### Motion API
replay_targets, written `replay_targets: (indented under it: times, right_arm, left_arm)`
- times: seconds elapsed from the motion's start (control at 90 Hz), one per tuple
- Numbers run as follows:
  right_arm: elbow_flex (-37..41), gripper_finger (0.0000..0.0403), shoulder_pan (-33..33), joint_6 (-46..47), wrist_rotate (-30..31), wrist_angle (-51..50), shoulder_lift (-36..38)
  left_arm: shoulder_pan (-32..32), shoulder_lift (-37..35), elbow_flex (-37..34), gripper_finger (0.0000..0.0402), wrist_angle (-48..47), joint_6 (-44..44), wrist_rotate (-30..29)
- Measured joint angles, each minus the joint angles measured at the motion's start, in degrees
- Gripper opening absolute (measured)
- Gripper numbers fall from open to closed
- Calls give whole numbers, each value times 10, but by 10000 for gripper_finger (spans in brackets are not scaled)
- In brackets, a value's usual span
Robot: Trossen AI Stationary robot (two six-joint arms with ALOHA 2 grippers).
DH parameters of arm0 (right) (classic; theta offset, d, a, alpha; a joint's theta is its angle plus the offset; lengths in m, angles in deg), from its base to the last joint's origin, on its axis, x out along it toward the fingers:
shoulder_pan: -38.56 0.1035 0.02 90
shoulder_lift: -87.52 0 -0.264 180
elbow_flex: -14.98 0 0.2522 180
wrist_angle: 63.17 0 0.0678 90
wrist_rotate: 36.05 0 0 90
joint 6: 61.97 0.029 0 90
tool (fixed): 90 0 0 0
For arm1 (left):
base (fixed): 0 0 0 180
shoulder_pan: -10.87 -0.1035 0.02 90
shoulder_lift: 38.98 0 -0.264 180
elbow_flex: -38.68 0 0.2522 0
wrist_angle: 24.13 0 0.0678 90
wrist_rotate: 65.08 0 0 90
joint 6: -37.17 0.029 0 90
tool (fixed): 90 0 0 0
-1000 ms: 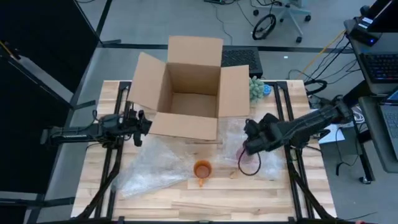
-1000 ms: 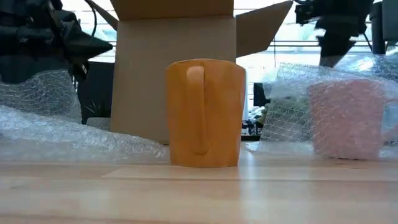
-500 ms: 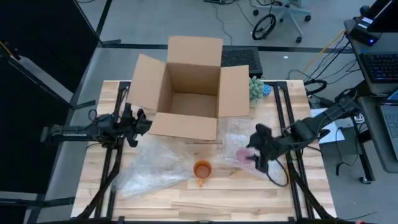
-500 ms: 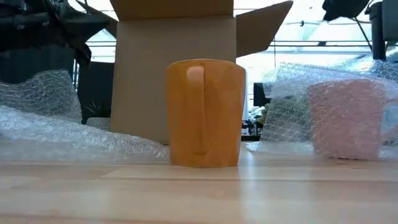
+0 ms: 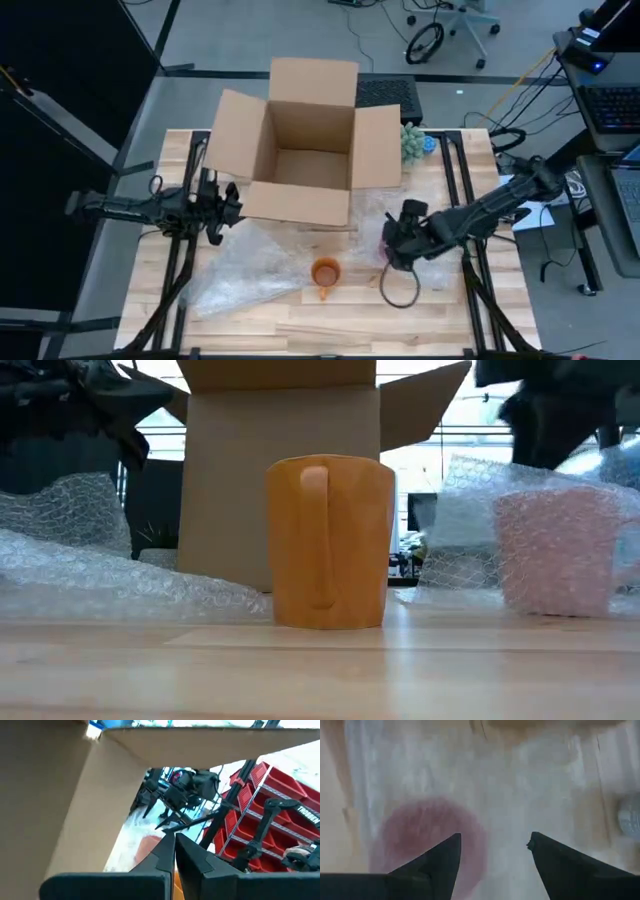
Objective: Wrap mug
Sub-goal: Wrap the pink mug with the transparent bubble wrap
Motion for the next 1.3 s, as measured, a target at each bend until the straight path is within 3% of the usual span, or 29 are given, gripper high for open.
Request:
replay_targets:
  times: [0.144, 0.444, 0.789, 0.933, 1.033, 1.3]
  right_arm:
    - [0, 223, -36, -36, -55, -17, -17]
    - [0, 223, -22, -23, -75, 11, 53]
    - [2, 223, 47, 91, -76, -89, 94]
    - [52, 223, 76, 114, -73, -33, 84]
    - [88, 223, 70, 108, -34, 23, 80]
    - [101, 223, 29, 23, -14, 133, 77]
  left_arm:
    - [16, 15, 0, 0, 2, -5, -1]
    - [38, 16, 0, 0, 2, -10, -11]
    - [39, 16, 1, 0, -9, -14, -12]
    - [39, 16, 1, 0, -9, -11, -12]
    - [39, 16, 1, 0, -10, -11, -12]
    - [39, 17, 1, 0, -10, -14, -14]
